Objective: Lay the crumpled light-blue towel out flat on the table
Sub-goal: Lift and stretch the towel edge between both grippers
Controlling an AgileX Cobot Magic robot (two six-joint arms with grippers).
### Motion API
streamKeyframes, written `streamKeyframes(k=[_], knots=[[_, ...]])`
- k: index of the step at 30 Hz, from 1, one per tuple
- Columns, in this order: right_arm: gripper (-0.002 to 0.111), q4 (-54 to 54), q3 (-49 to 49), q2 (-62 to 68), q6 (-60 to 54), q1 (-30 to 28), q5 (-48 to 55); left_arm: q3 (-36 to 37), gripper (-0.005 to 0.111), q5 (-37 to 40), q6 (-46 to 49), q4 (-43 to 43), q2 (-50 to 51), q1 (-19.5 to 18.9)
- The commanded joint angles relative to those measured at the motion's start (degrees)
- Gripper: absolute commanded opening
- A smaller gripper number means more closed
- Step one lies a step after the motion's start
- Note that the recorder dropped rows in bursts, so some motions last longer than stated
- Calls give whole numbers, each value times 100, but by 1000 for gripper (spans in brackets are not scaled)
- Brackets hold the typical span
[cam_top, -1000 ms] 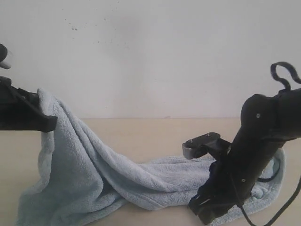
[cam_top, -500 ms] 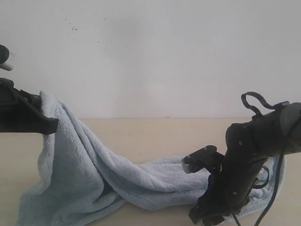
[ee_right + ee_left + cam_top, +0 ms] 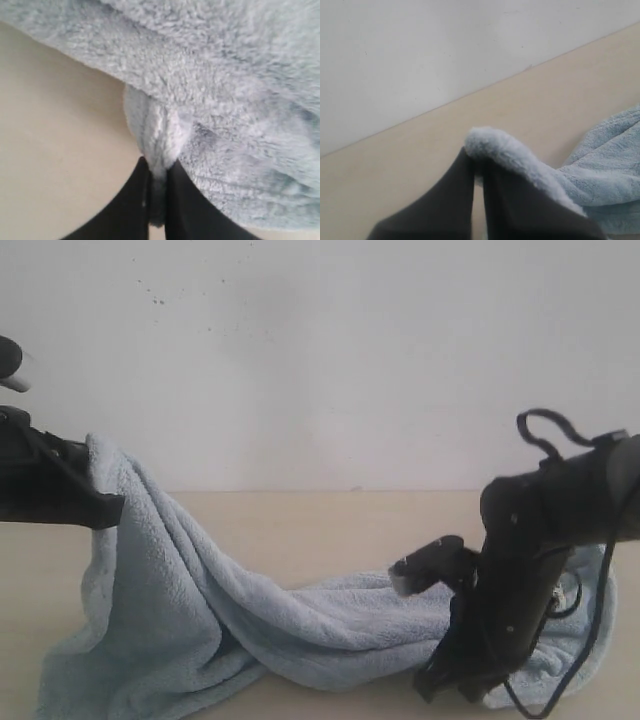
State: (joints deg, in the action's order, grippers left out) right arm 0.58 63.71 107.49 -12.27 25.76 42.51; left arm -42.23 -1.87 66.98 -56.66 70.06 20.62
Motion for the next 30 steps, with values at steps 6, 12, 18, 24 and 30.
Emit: streamKeyframes(k=[6,12,18,24,30], knots=[[0,-1797,737,-1982,658,-7,1175,-30,4,-69,3,382,-50,-15],[0,-3714,737,-2828,2253,-7,1563,-30,4,-67,14,382,-50,-15],[0,-4144,737,-3270,2255,-7,1777,68,4,22,14,433,-59,-15],[0,-5215,737,-3432,2839,-7,2258,165,4,27,14,675,-388,-15],[0,-5242,737,-4075,2850,-7,2311,165,4,109,14,675,-1681,-15]])
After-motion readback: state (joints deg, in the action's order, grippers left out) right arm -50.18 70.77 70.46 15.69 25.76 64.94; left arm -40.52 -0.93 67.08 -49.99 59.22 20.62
